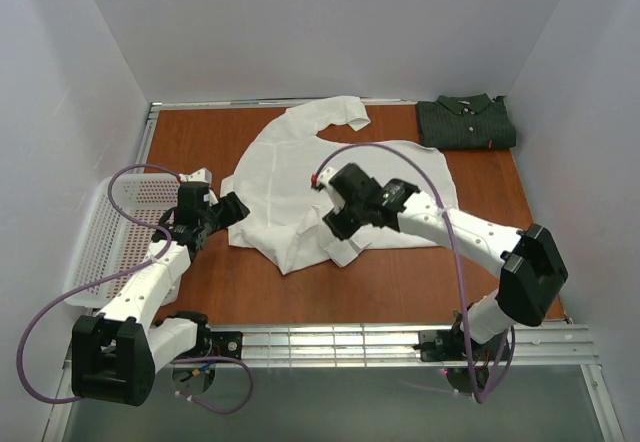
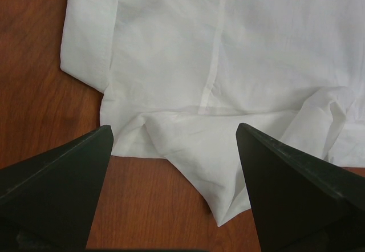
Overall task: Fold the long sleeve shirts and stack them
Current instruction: Fold the shirt
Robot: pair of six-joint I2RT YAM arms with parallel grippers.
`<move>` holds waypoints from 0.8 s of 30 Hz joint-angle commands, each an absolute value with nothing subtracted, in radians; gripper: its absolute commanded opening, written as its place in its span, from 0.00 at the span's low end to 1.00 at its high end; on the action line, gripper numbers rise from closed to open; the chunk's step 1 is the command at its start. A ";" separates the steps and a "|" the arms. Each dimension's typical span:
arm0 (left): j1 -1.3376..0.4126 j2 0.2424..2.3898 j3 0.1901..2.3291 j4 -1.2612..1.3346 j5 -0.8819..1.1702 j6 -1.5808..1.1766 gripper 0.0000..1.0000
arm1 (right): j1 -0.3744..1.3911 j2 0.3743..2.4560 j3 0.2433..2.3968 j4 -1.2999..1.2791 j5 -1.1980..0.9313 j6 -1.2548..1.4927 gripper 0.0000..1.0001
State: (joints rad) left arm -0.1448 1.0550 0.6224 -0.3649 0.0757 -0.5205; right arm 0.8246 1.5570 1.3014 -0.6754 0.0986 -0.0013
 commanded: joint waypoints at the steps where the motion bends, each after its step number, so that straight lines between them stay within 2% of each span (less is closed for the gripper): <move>1: -0.138 1.042 0.621 -0.354 0.081 -0.508 0.83 | 0.958 1.511 1.154 -0.585 0.184 0.063 0.61; 4: -0.138 1.040 0.623 -0.354 0.078 -0.508 0.83 | 1.018 1.502 1.080 -0.552 0.225 0.133 0.61; 9: -0.138 1.032 0.618 -0.357 0.071 -0.506 0.83 | 1.014 1.462 0.988 -0.514 0.253 0.378 0.60; 11: -0.138 1.031 0.618 -0.356 0.069 -0.506 0.83 | 0.979 1.414 0.933 -0.439 0.198 0.526 0.61; 12: -0.138 1.031 0.618 -0.356 0.068 -0.506 0.83 | 0.968 1.398 0.907 -0.410 0.157 0.573 0.67; 14: -0.138 1.031 0.620 -0.356 0.069 -0.506 0.83 | 0.962 1.362 0.832 -0.326 0.130 0.658 0.70; 17: -0.138 1.031 0.618 -0.356 0.072 -0.506 0.83 | 0.968 1.376 0.802 -0.273 0.103 0.608 0.68; 24: -0.138 1.029 0.618 -0.357 0.066 -0.506 0.83 | 1.055 1.489 0.893 -0.322 0.216 0.350 0.60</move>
State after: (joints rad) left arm -0.1448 1.0515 0.6224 -0.3645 0.0750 -0.5198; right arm 1.0206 1.4570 0.8291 -0.3462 0.1566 0.4595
